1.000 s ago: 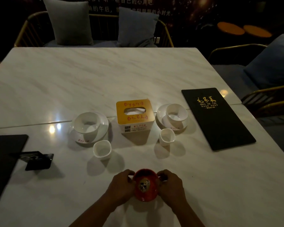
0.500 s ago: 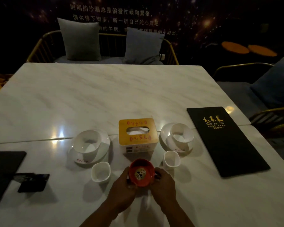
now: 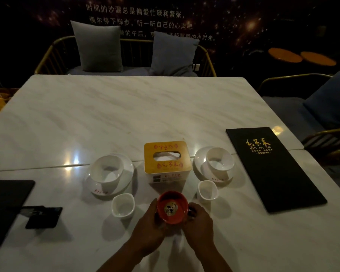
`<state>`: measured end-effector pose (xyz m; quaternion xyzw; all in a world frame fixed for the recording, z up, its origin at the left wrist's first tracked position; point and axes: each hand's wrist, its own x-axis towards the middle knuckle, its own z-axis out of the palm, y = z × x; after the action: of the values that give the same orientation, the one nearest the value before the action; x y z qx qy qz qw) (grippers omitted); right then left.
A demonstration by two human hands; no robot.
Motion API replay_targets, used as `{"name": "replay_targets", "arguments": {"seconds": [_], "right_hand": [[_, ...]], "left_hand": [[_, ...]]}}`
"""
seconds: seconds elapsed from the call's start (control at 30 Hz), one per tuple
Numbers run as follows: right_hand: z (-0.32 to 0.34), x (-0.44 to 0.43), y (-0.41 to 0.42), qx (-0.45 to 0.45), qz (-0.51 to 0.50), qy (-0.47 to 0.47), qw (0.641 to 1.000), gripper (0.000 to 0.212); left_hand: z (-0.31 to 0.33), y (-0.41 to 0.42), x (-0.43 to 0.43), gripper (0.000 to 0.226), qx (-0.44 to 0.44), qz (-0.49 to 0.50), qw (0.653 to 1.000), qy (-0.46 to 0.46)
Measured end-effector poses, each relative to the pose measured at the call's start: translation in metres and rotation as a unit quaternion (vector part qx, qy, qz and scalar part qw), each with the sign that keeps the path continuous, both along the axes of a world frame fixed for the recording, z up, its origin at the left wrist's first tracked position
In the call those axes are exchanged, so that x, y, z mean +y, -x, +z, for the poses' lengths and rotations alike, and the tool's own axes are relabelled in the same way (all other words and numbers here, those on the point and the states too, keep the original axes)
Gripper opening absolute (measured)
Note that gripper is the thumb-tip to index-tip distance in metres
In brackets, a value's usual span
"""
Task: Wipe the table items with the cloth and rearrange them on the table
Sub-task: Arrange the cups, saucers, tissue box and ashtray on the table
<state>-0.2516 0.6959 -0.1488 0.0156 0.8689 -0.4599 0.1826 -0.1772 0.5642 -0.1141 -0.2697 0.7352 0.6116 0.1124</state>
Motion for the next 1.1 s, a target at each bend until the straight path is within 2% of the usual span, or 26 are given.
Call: {"name": "replay_targets", "arguments": {"seconds": [0.03, 0.13, 0.17, 0.23, 0.33, 0.43, 0.53, 0.63, 0.7, 0.8, 0.9, 1.1], "right_hand": [[0.003, -0.001, -0.002, 0.008, -0.006, -0.001, 1.0, 0.034], [0.008, -0.005, -0.011, 0.057, -0.021, -0.012, 0.998, 0.057], [0.009, -0.008, -0.015, 0.084, -0.017, -0.01, 0.996, 0.056], [0.015, -0.018, -0.025, 0.131, 0.004, -0.022, 0.991, 0.046], [0.033, -0.042, -0.041, 0.255, 0.038, -0.013, 0.966, 0.02], [0.056, -0.076, -0.063, 0.326, 0.09, 0.043, 0.94, 0.015], [0.071, -0.12, -0.091, 0.287, 0.15, 0.091, 0.942, 0.008], [0.074, -0.171, -0.121, 0.237, 0.214, 0.086, 0.944, 0.008], [0.074, -0.205, -0.137, 0.182, 0.217, 0.08, 0.956, 0.006], [0.061, -0.246, -0.162, 0.082, 0.157, 0.073, 0.981, 0.006], [0.042, -0.27, -0.2, 0.016, 0.079, 0.071, 0.994, 0.006], [0.008, -0.295, -0.275, -0.006, -0.035, 0.039, 0.999, 0.007]], "left_hand": [[0.001, -0.002, -0.001, 0.065, 0.001, -0.003, 1.0, 0.005], [0.004, -0.018, -0.005, 0.062, -0.012, -0.023, 0.998, 0.05], [0.004, -0.025, -0.008, 0.062, -0.028, -0.043, 0.996, 0.074], [-0.001, -0.042, -0.019, 0.063, -0.067, -0.088, 0.987, 0.113], [-0.007, -0.069, -0.044, 0.05, -0.104, -0.12, 0.979, 0.126], [-0.005, -0.101, -0.077, 0.032, -0.125, -0.109, 0.975, 0.146], [0.002, -0.14, -0.12, 0.019, -0.13, -0.066, 0.971, 0.188], [0.011, -0.186, -0.169, 0.012, -0.122, -0.004, 0.966, 0.23], [0.016, -0.216, -0.203, 0.014, -0.104, 0.036, 0.962, 0.249], [0.022, -0.259, -0.254, 0.024, -0.078, 0.089, 0.957, 0.266], [0.025, -0.294, -0.3, 0.027, -0.06, 0.077, 0.958, 0.269], [0.031, -0.353, -0.365, 0.032, -0.016, 0.029, 0.961, 0.275]]}}
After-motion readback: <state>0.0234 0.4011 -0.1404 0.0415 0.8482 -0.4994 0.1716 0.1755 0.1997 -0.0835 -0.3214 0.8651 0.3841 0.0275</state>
